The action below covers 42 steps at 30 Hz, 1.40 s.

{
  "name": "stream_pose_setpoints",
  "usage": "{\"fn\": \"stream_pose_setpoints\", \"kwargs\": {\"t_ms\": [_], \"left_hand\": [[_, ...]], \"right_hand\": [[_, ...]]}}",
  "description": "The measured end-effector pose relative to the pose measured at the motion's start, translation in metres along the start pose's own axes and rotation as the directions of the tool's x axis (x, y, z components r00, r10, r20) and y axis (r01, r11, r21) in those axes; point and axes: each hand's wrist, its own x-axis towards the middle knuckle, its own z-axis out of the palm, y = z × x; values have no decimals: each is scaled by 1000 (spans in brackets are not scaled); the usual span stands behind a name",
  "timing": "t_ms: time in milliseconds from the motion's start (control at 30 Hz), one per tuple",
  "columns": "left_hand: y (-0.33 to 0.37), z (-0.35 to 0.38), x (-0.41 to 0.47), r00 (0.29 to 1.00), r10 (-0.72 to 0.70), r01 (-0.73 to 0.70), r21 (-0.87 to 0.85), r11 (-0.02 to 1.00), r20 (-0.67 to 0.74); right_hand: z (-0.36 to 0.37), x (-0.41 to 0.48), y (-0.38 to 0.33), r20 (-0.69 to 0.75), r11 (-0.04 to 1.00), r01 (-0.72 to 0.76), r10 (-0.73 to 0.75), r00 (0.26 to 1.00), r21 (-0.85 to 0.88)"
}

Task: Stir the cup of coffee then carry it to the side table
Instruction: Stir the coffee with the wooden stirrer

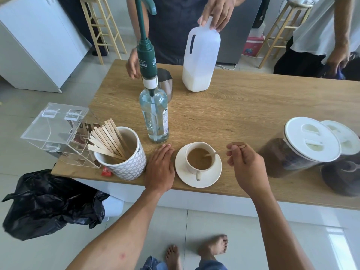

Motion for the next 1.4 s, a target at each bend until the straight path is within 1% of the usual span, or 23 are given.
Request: {"fn": "stream_pose_setpoints", "kwargs": {"t_ms": [67, 100, 167, 233, 333, 367, 467, 500, 567, 633, 733, 800, 867, 900, 1000, 1033, 1133, 1167, 1267, 1300, 1400], "left_hand": [[-1, 1, 0, 1000, -5, 5, 6, 1000, 7], [0, 1, 0, 1000, -5, 5, 7, 1000, 9], [1, 1, 0, 1000, -4, 4, 4, 1000, 6], [1, 1, 0, 1000, -3, 3, 1, 1000, -2], [-1, 1, -1, 1000, -8, 8, 5, 1000, -1], [0, 1, -1, 1000, -9, 9, 5, 1000, 1], [1, 1, -1, 1000, -6, 6, -4, 1000, -3], [0, 1, -1, 1000, -5, 5, -4, 1000, -4], [-1, 1, 0, 1000, -5, 5, -1, 1000, -2], [0, 2, 0, 1000, -6, 6, 4, 1000, 3], [-1, 2, 0, 1000, -1, 1, 4, 1000, -1], [-2, 2, 0, 1000, -3, 3, 3, 1000, -4], [-2, 3, -1, 1000, -8, 8, -3, 1000, -5], [-1, 4, -1, 1000, -7, 7, -7, 1000, -5], [-2, 4, -1, 1000, 2, -2, -8, 1000, -9], [-3, 4, -1, 1000, 1, -1, -6, 1000, -11], [-2, 4, -1, 1000, -11, 11, -5, 1000, -11], [-1, 4, -1, 1000, -9, 9, -5, 1000, -10], [1, 2, 0, 1000, 2, -2, -8, 1000, -13], [0, 1, 0, 1000, 2, -2, -8, 1000, -14], [-1, 2, -1, 1000, -4, 4, 1, 1000, -5]], "right_hand": [[2, -1, -1, 54, 999, 29, -28, 998, -17], [2, -2, -1, 73, 1000, 20, -19, 997, -14], [1, -1, 0, 41, 1000, -9, 9, 999, -4], [-1, 1, -1, 17, 1000, -2, 2, 1000, 0], [2, -1, -3, 91, 1000, 28, -27, 995, -10], [2, -2, -3, 90, 1000, 19, -18, 996, -11], [0, 0, -1, 6, 1000, -4, 4, 1000, -3], [0, 0, -1, 2, 1000, 1, -1, 1000, -4], [2, -1, -2, 39, 1000, 17, -16, 999, -25], [2, 0, -1, 54, 1000, -10, 12, 998, -27], [1, 3, -1, -16, 999, -24, 24, 1000, -31], [4, 2, -2, 10, 999, 7, -7, 1000, -36], [5, -1, -3, 57, 999, 1, 0, 998, -32], [4, -1, -1, 48, 999, -12, 13, 999, -31], [2, 2, 1, -39, 999, -37, 36, 999, -35], [2, 3, 1, -34, 999, -34, 33, 999, -32], [4, 0, -2, 53, 999, 6, -5, 999, -31], [3, -1, -1, 62, 999, 10, -8, 998, -34], [1, 1, 0, -14, 999, 14, -15, 1000, -38], [2, 2, 0, -18, 999, 26, -27, 999, -44], [7, -1, -2, 74, 996, 67, -63, 995, -58]]}}
